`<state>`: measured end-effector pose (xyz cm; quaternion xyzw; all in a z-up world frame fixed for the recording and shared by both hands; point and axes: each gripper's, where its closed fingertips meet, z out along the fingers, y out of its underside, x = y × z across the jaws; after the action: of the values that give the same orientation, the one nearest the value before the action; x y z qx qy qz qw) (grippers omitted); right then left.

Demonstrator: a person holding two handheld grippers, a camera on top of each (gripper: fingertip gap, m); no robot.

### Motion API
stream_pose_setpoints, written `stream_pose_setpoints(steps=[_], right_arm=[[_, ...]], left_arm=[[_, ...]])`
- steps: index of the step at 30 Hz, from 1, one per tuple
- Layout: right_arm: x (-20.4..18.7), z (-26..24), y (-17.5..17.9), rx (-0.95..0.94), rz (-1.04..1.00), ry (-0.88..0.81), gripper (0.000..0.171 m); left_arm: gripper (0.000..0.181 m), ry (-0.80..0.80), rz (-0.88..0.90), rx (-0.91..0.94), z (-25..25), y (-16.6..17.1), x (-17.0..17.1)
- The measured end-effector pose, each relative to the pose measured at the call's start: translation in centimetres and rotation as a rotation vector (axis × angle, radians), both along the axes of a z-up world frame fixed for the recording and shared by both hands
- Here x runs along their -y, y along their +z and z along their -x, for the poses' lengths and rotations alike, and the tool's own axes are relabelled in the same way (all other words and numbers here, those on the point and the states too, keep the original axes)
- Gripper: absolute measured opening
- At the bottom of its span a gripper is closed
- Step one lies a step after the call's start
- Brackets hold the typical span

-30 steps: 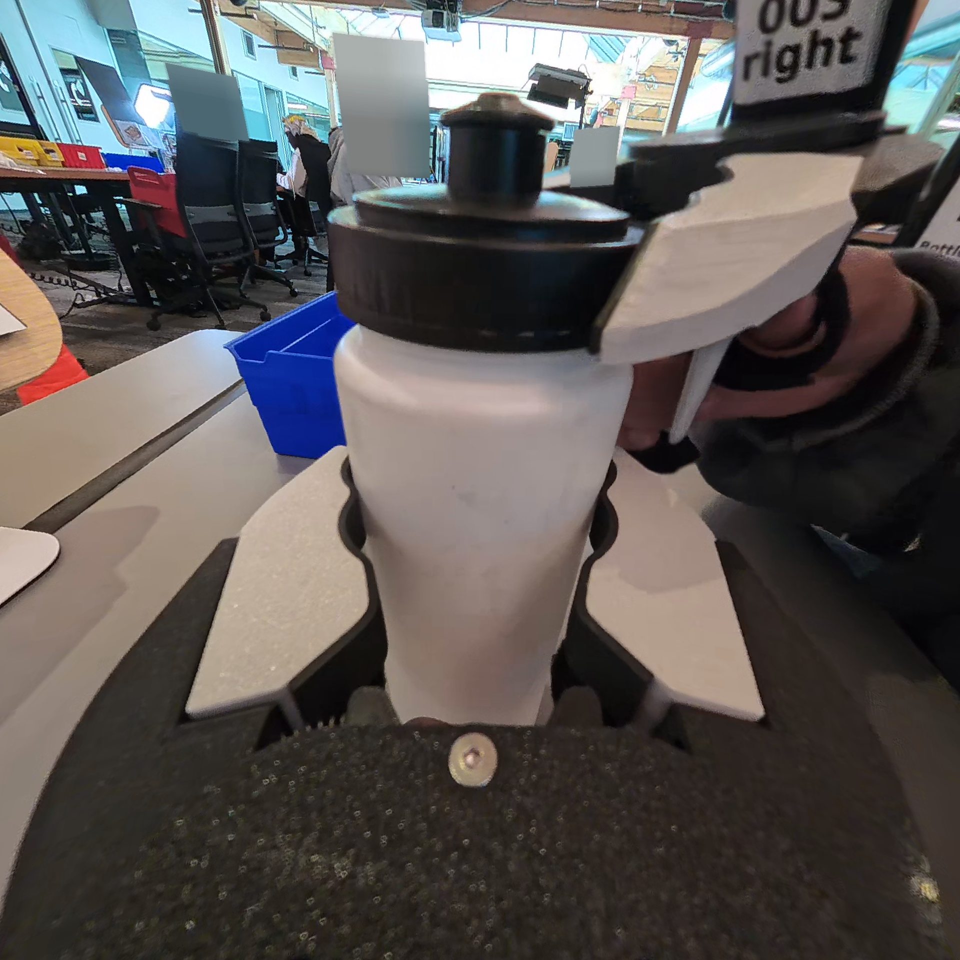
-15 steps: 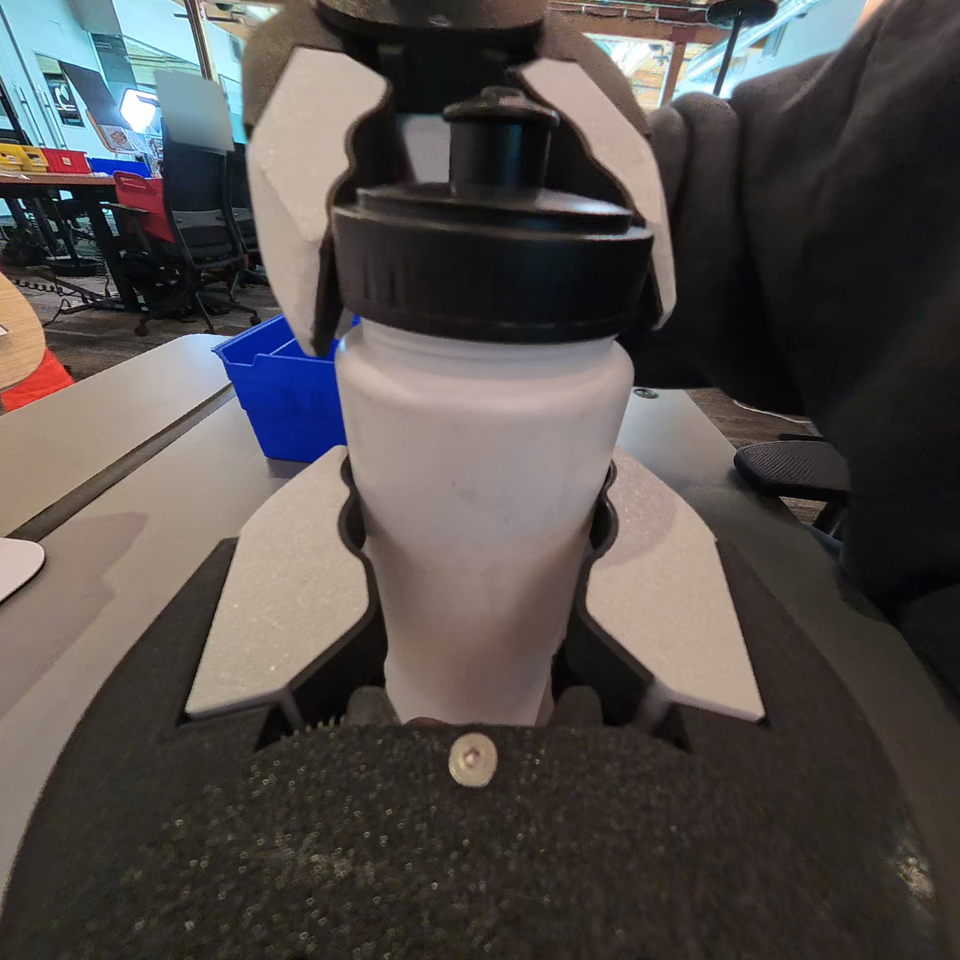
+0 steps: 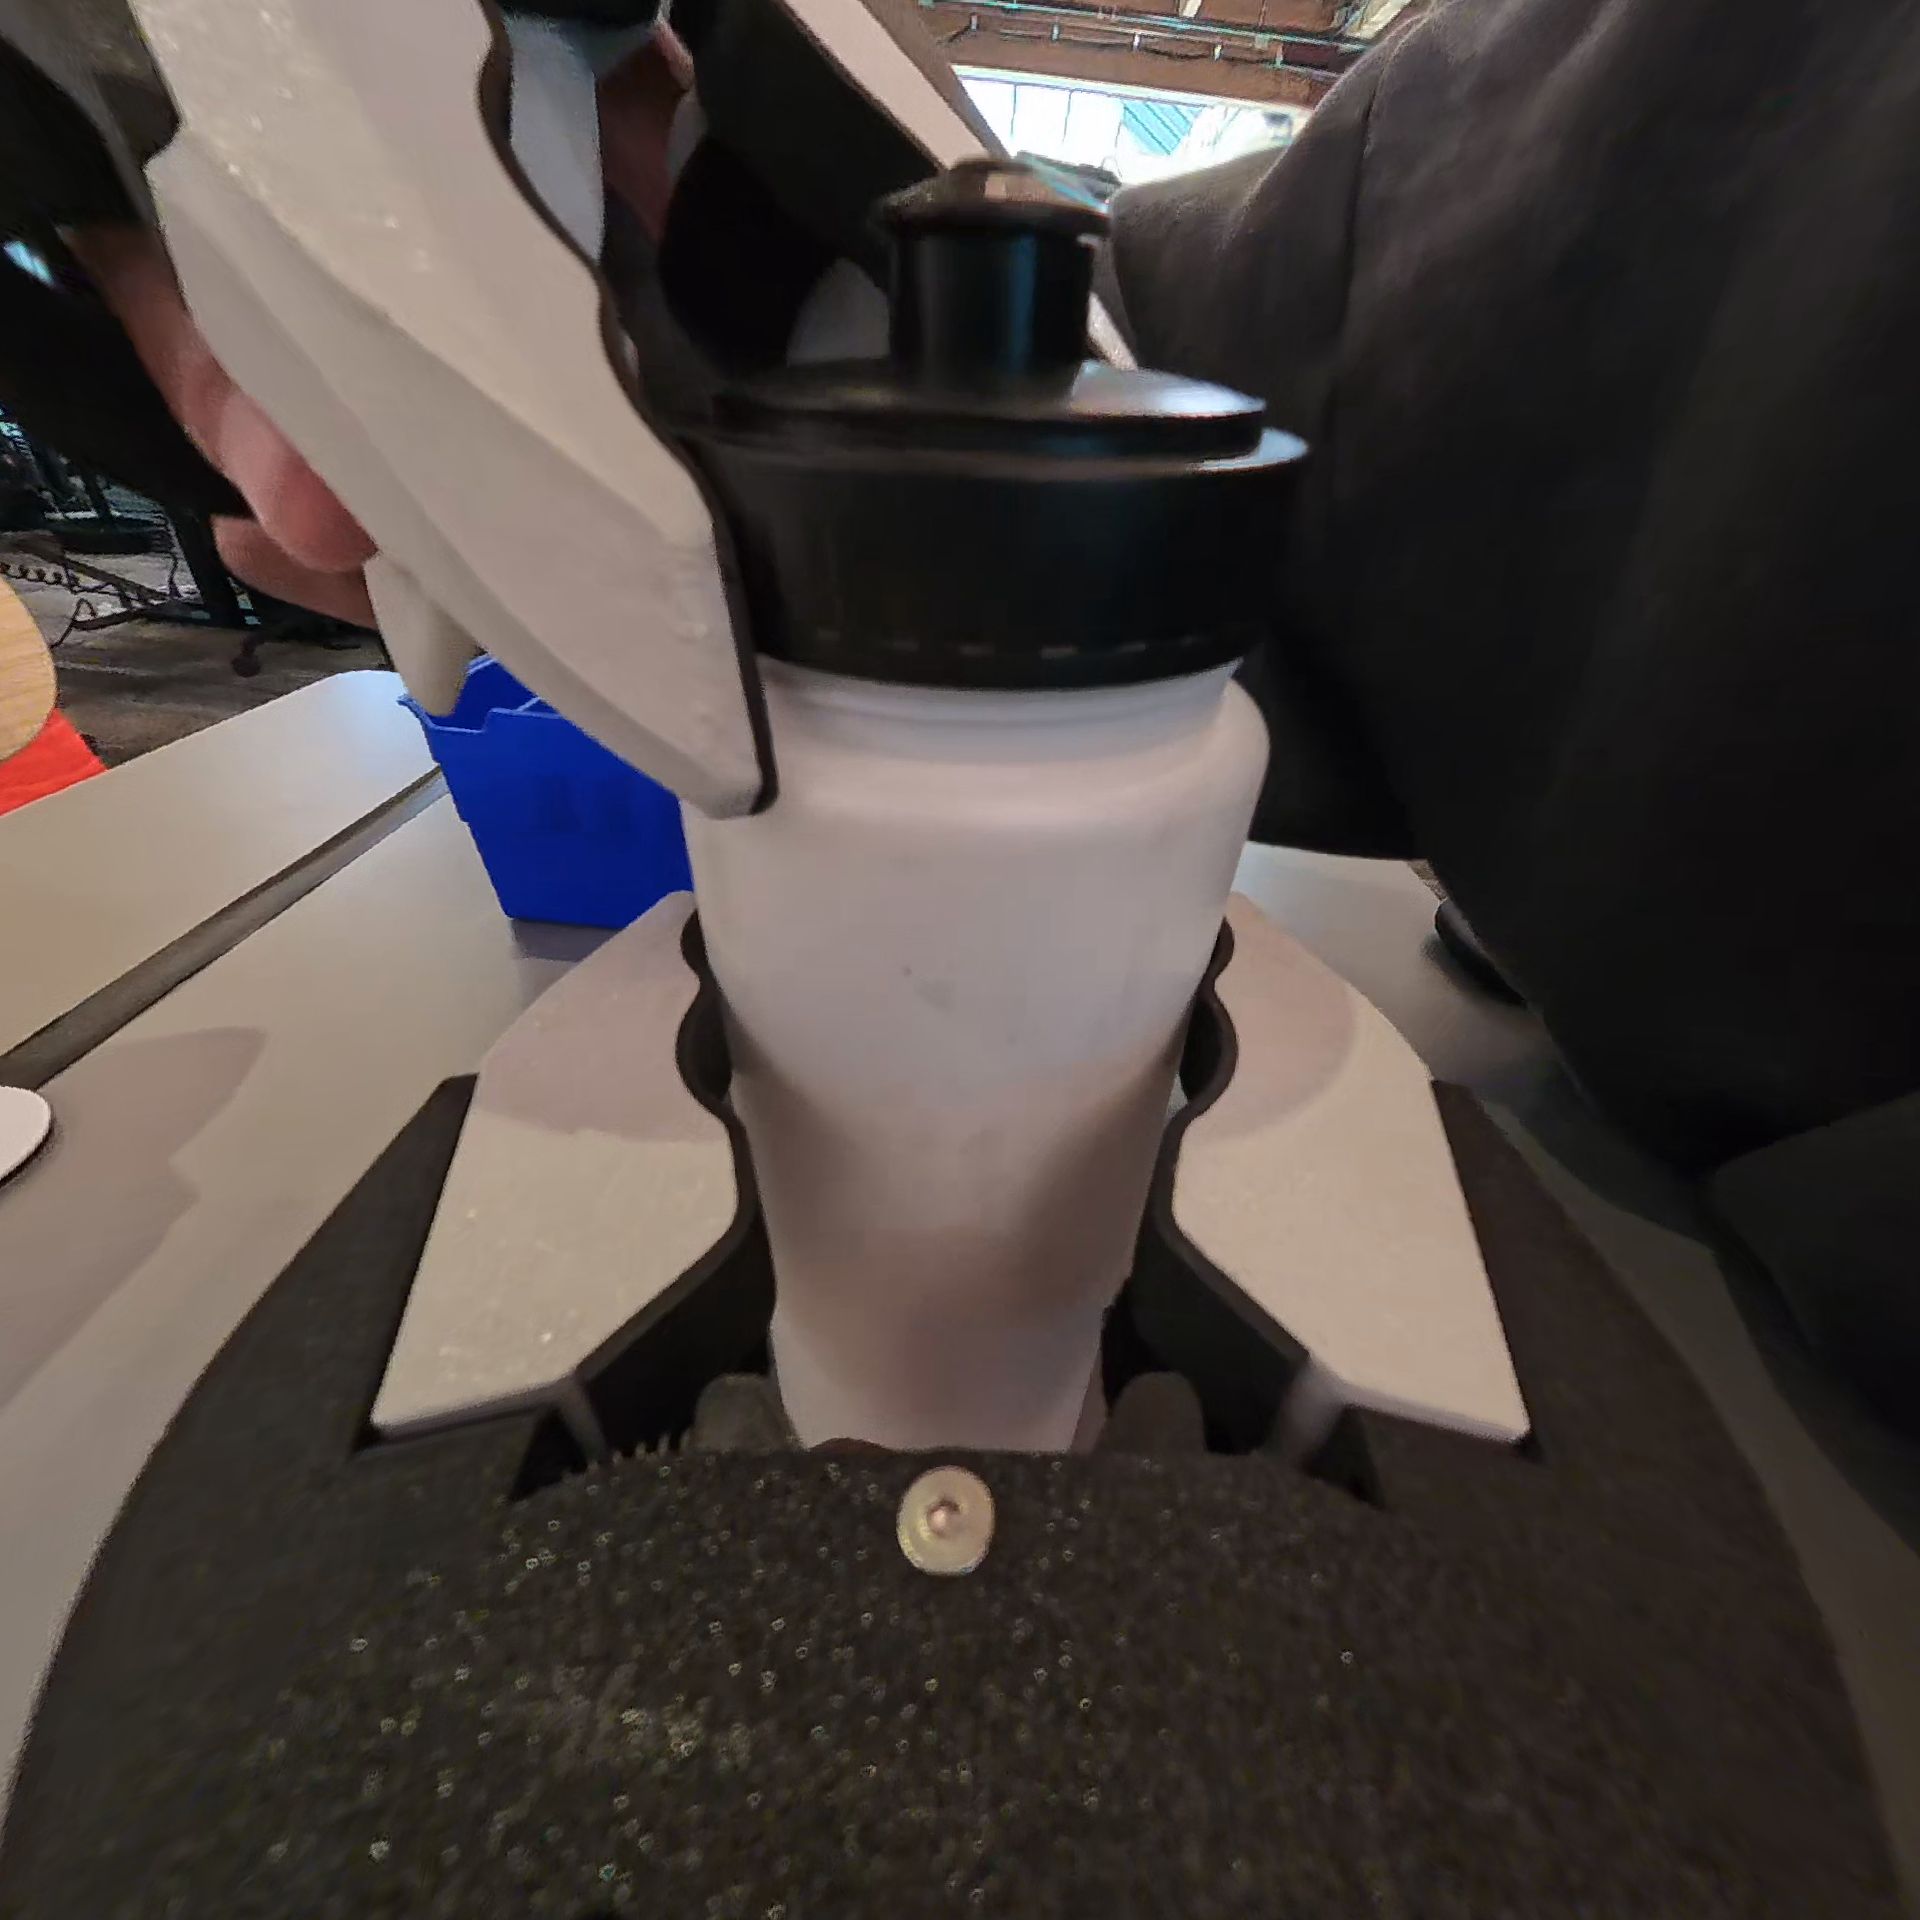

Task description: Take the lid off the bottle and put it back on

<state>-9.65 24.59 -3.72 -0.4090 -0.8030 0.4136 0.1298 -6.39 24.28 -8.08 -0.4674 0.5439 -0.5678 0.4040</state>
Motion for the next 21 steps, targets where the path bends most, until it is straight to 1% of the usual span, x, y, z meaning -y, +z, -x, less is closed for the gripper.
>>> stream_pose_setpoints(steps=[2, 4, 5, 6, 7, 8, 10, 12, 13, 14, 15, 16, 17, 18, 19, 21], right_arm=[[0.0, 0.2, 0.1, -0.022, 0.012, -0.025, 0.076], [-0.3, 0.4, 0.4, -0.031, -0.011, -0.126, 0.076], [-0.5, 0.4, 0.8, -0.045, -0.034, -0.196, 0.078], [-0.8, 0.3, 1.2, -0.064, -0.067, -0.276, 0.086], [-1.0, 0.1, 1.7, -0.088, -0.109, -0.357, 0.090], [-1.0, -0.1, 2.2, -0.112, -0.142, -0.438, 0.091], [0.0, 0.1, 3.7, -0.211, -0.141, -0.599, 0.103], [0.7, 0.7, 4.7, -0.332, -0.114, -0.819, 0.093], [0.5, 0.7, 4.4, -0.354, -0.158, -0.946, 0.092], [-0.1, 0.1, 3.9, -0.343, -0.259, -1.090, 0.092], [-0.9, -0.9, 3.6, -0.338, -0.357, -1.260, 0.089], [-1.0, -1.8, 3.9, -0.373, -0.394, -1.422, 0.090], [-0.6, -2.3, 4.3, -0.452, -0.358, -1.573, 0.088], [0.0, -2.4, 4.5, -0.538, -0.282, -1.674, 0.085], [0.6, -1.9, 4.5, -0.608, -0.205, -1.724, 0.087], [0.8, -1.4, 3.5, -0.634, -0.142, -1.840, 0.088]], left_arm=[[0.086, -0.002, 0.006, 0.000, 0.0, 0.0, -0.1], [0.086, -0.002, 0.016, 0.002, 0.0, 0.0, -0.1], [0.086, -0.004, 0.015, 0.003, -0.1, 0.0, -0.1], [0.086, -0.006, 0.011, 0.000, -0.1, 0.0, 0.0], [0.086, -0.008, 0.005, -0.006, -0.1, -0.1, 0.1], [0.087, -0.007, 0.000, -0.011, -0.1, -0.1, 0.2], [0.086, -0.005, -0.001, -0.012, -0.2, -0.1, 0.2], [0.087, -0.002, 0.002, -0.009, -0.1, -0.1, 0.1], [0.087, 0.000, 0.003, -0.010, -0.1, -0.1, 0.1], [0.087, 0.002, 0.003, -0.011, -0.2, -0.1, 0.0], [0.087, 0.004, 0.001, -0.012, -0.2, -0.1, 0.0], [0.087, 0.005, -0.003, -0.014, -0.2, -0.1, 0.1], [0.087, 0.006, -0.008, -0.017, -0.3, -0.1, 0.1], [0.087, 0.007, -0.012, -0.019, -0.3, -0.1, 0.1], [0.087, 0.009, -0.014, -0.019, -0.4, -0.1, 0.2], [0.086, 0.013, -0.014, -0.016, -0.4, -0.1, 0.1]])
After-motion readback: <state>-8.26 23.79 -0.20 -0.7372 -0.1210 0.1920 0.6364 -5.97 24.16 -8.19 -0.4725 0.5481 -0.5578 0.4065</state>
